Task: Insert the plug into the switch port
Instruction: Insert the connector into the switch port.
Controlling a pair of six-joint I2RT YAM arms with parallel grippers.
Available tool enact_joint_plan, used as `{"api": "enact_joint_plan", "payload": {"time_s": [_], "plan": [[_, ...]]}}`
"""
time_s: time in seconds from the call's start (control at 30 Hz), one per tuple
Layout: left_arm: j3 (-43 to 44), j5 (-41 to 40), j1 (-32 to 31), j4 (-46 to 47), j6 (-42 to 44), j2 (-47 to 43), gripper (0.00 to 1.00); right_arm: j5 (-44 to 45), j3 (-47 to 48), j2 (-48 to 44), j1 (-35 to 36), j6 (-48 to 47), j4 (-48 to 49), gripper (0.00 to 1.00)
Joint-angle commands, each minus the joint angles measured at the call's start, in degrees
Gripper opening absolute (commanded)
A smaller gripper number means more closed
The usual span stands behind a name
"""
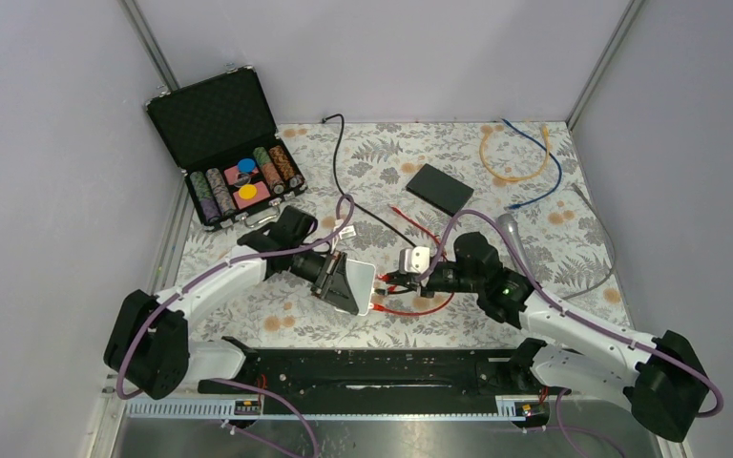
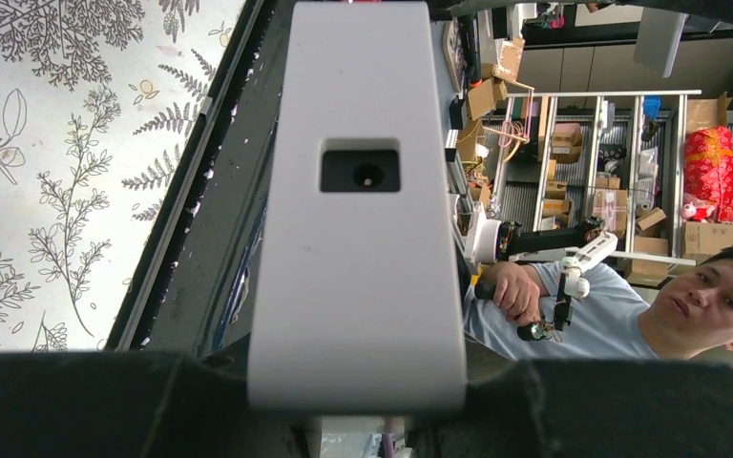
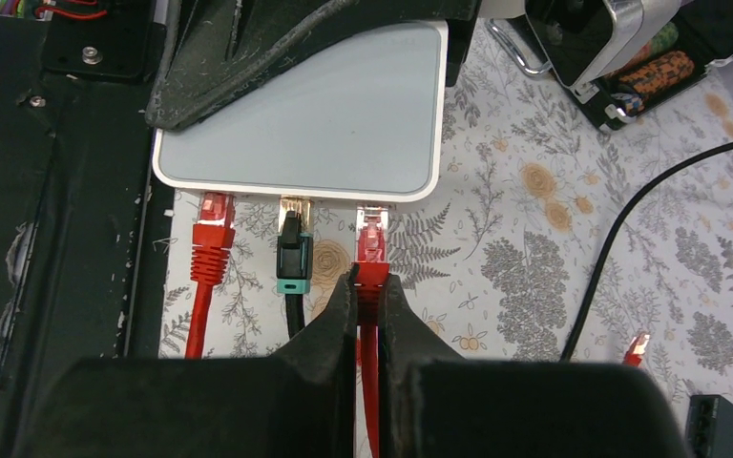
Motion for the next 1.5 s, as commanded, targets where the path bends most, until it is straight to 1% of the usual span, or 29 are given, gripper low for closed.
{"api": "enact_joint_plan", "payload": {"time_s": [0.0,0.07,0.13,0.27,0.37,0.43,0.47,0.5,0.57,0.73,0.77,0.93,1.07,1.17,1.3,1.47], "plan": [[4.7,-0.1,0.0,3.6,1.7,0.4,0.0,-5.5,0.8,-1.2,2.8,0.3,5.9,0.0],[4.7,0.3,-0.4,3.7,2.4,0.8,0.0,-3.7,-0.6,-0.6,3.0,0.4,9.8,0.0],[4.5,0.2,-0.7,3.7,3.1,1.0,0.0,-2.9,-0.3,0.9,3.0,-0.1,10.4,0.0],[4.2,0.8,-1.5,2.5,6.2,1.6,0.0,-7.7,0.6,1.6,3.0,-1.7,9.2,0.0],[5.3,1.2,-1.8,0.9,9.0,2.2,0.0,-11.4,1.7,1.0,3.0,-2.9,5.0,0.0],[6.9,1.3,-2.1,-1.6,11.8,2.8,0.0,-12.4,3.9,0.8,3.0,-5.5,-2.6,0.0],[7.6,0.8,-2.0,-2.7,12.7,3.1,0.0,-11.7,4.5,0.3,3.1,-6.1,-5.2,0.0],[8.3,0.7,-2.1,-3.8,13.9,3.6,0.0,-10.9,4.0,-0.6,3.2,-6.2,-5.0,0.0],[9.5,1.3,-2.1,-5.7,15.4,4.3,0.0,-9.5,2.3,-2.1,3.2,-5.7,-2.2,0.0],[9.8,2.1,-2.5,-5.8,15.4,5.7,0.0,-4.0,-1.2,-5.0,3.3,-2.6,6.3,0.0],[9.8,2.3,-2.6,-5.8,15.4,5.5,0.0,-3.5,-1.4,-5.1,3.3,-3.0,6.3,0.0],[10.0,2.1,-2.6,-5.8,15.4,5.6,0.0,-1.3,-1.8,-7.3,3.3,-4.0,2.7,0.0],[10.7,1.2,-2.4,-6.7,15.4,6.0,0.0,4.2,-2.2,-10.8,3.2,-4.6,-3.1,0.0],[10.9,0.9,-2.0,-7.9,17.0,5.9,0.0,7.6,-2.8,-13.3,3.2,-4.1,-4.9,0.0],[10.8,1.3,-2.0,-8.0,16.8,5.5,0.0,7.8,-1.5,-12.3,3.2,-3.4,-6.6,0.0],[9.5,1.3,-2.0,-6.8,16.1,4.7,0.0,10.4,0.5,-9.7,2.9,-4.0,-7.6,0.0]]}}
